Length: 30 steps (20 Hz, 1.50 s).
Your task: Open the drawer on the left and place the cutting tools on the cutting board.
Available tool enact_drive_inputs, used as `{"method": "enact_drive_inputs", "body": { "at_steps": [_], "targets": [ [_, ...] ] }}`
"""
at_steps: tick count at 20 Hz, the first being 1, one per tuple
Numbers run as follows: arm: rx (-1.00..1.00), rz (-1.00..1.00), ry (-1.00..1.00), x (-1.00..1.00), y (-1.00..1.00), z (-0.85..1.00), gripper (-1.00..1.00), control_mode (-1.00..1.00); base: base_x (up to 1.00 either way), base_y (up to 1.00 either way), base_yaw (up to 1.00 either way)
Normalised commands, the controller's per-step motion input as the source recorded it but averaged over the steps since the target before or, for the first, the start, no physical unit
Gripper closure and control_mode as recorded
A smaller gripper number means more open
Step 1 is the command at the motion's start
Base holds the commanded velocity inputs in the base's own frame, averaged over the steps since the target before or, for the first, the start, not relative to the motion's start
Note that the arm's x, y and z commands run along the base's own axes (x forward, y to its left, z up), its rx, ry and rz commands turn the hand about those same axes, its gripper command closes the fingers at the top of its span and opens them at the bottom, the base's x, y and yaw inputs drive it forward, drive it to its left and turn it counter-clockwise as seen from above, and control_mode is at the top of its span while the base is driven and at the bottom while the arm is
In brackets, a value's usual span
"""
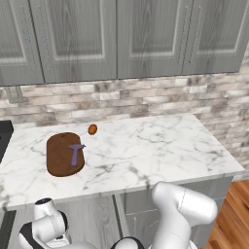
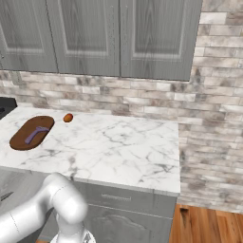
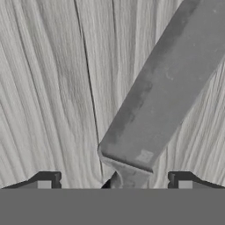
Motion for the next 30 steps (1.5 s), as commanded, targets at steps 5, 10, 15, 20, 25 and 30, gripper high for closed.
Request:
{"method": "enact_drive_inputs", "body": {
  "at_steps": [5, 10, 15, 20, 25, 30],
  "targets": [
    [0.0, 0.0, 0.0, 0.0, 0.0, 0.0, 1.0, -1.0, 0.0, 0.0, 0.0],
    [0.0, 0.0, 0.0, 0.0, 0.0, 0.0, 1.0, -1.0, 0.0, 0.0, 0.0],
    [0.0, 0.0, 0.0, 0.0, 0.0, 0.0, 1.0, -1.0, 0.0, 0.0, 0.0],
    [0.0, 0.0, 0.0, -0.11, 0.0, 0.25, 1.0, -1.0, 0.0, 0.0, 0.0],
    [0.03, 0.0, 0.0, -0.21, -0.02, 0.95, 1.0, -1.0, 0.0, 0.0, 0.0],
    [0.07, 0.02, 0.01, -0.37, -0.09, 0.9, 1.0, -1.0, 0.0, 0.0, 0.0]
  ]
}}
